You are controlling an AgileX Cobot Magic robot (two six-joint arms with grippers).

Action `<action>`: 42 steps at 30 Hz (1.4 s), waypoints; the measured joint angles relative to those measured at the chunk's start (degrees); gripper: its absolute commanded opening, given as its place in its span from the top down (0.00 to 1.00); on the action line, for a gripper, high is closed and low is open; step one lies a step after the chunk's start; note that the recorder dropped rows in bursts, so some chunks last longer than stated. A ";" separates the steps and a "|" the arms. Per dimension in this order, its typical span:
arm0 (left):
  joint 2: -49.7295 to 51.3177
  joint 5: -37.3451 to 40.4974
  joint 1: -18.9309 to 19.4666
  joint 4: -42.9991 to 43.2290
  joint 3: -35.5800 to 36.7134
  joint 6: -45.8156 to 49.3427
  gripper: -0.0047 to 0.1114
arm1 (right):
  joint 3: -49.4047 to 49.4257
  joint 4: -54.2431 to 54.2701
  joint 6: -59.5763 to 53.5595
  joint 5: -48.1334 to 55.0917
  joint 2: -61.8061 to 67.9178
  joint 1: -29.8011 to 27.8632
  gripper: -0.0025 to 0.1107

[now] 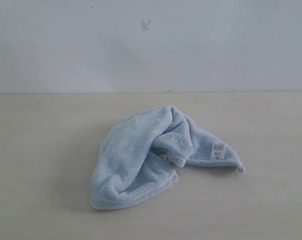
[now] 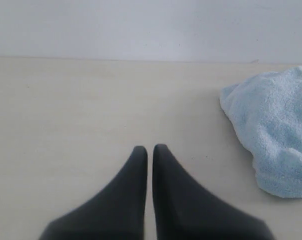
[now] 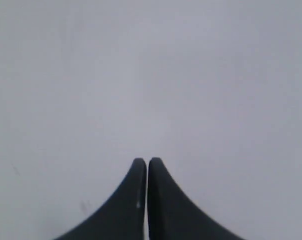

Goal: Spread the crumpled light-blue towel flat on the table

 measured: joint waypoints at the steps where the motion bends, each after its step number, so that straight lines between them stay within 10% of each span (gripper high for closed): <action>1: 0.00 0.00 0.00 0.00 0.00 0.00 0.93 | 0.00 0.00 3.32 -4.60 0.00 0.00 0.97; 8: 0.00 0.00 0.00 0.00 0.00 0.00 0.93 | -6.96 -5.37 10.40 -12.45 -0.12 0.00 0.97; 19: 0.00 0.00 0.00 0.00 0.00 0.00 0.93 | -16.96 -13.38 11.05 26.15 6.48 0.00 0.97; 32: 0.00 0.00 0.00 0.00 0.00 0.00 0.93 | -17.06 -13.19 20.48 24.36 13.64 0.00 0.97; 42: 0.00 0.00 0.00 0.00 0.00 0.00 0.93 | -17.06 -14.38 5.35 42.23 13.64 0.00 0.97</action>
